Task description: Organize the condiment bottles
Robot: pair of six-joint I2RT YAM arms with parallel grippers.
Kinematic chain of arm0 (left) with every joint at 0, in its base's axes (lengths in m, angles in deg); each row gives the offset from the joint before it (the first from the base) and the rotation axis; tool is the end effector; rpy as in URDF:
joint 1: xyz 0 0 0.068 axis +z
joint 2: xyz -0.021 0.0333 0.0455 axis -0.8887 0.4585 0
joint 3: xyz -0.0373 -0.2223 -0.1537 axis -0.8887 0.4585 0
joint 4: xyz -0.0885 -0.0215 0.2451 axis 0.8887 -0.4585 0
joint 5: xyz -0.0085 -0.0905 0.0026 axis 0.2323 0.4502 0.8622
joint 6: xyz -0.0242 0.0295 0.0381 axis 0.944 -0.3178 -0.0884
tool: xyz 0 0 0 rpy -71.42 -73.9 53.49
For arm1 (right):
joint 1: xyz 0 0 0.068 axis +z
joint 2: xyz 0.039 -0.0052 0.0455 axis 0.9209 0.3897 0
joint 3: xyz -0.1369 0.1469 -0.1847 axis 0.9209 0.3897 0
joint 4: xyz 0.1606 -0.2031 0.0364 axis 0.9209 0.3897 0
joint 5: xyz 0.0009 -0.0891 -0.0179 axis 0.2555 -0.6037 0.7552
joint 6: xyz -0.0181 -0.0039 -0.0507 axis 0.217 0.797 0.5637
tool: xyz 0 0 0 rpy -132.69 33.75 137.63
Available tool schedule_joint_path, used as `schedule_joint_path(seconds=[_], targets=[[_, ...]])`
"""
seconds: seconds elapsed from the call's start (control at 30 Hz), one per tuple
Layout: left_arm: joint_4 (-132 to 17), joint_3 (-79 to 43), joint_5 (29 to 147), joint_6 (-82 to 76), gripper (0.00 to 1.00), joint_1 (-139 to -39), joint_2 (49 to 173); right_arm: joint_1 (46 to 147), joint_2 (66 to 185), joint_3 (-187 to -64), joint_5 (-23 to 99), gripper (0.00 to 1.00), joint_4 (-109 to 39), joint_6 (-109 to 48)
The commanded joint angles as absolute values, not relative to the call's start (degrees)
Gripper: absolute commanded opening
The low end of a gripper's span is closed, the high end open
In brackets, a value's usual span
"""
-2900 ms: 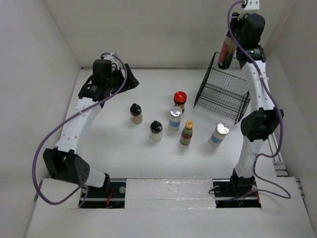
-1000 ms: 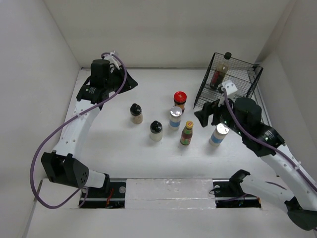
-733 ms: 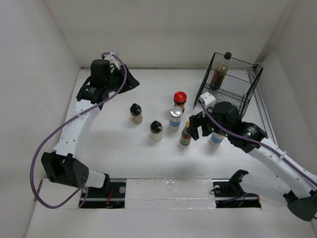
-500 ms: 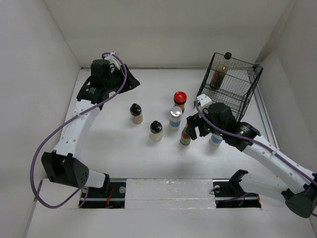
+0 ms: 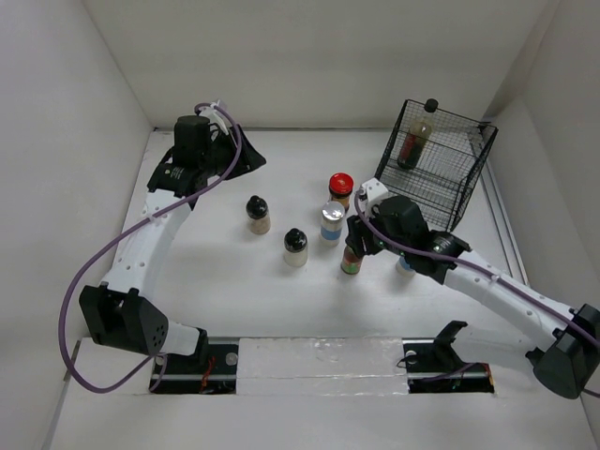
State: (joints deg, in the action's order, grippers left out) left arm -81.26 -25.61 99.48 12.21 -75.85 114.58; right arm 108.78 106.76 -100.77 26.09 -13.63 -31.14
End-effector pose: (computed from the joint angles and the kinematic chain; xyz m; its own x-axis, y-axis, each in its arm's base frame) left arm 0.3031 -0.0830 0.3987 -0.5416 -0.3124 -0.7805 0.3065 0.7911 -0.5293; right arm 0.1819 0.1582 0.2974 -0.4848 -0.2623 -0.8344 -0.5561 0.8288 0.0626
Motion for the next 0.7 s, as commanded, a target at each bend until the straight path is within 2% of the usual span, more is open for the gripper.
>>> schedule_joint_path(seconds=[0.0, 0.13, 0.2, 0.3, 0.4, 0.47, 0.67], targets=[[-78.7, -25.1, 100.3, 12.5, 0.44, -76.2, 113.2, 110.0, 107.6, -100.7, 23.8, 0.6, -18.5, -30.8], [-78.7, -25.1, 100.9, 12.5, 0.44, -76.2, 113.7, 110.0, 108.2, -100.1, 23.1, 0.57, -20.2, -30.8], [-78.7, -25.1, 101.4, 12.5, 0.44, -76.2, 113.7, 110.0, 109.5, -100.1, 22.6, 0.5, -20.2, -30.8], [-78.2, -25.1, 101.4, 12.5, 0.44, -76.2, 113.7, 110.7, 109.5, -100.1, 21.4, 0.35, -19.6, -31.3], [-78.2, -25.1, 101.4, 12.5, 0.44, -76.2, 114.3, 110.7, 108.9, -100.9, 19.4, 0.14, -19.6, -31.3], [-78.2, -25.6, 101.4, 12.5, 0.44, -76.2, 114.3, 110.7, 107.3, -103.4, 17.3, 0.12, -16.7, -31.3], [-79.3, -27.1, 101.4, 12.5, 0.44, -76.2, 114.3, 108.9, 103.1, -122.4, 12.5, 0.08, -9.8, -29.7]])
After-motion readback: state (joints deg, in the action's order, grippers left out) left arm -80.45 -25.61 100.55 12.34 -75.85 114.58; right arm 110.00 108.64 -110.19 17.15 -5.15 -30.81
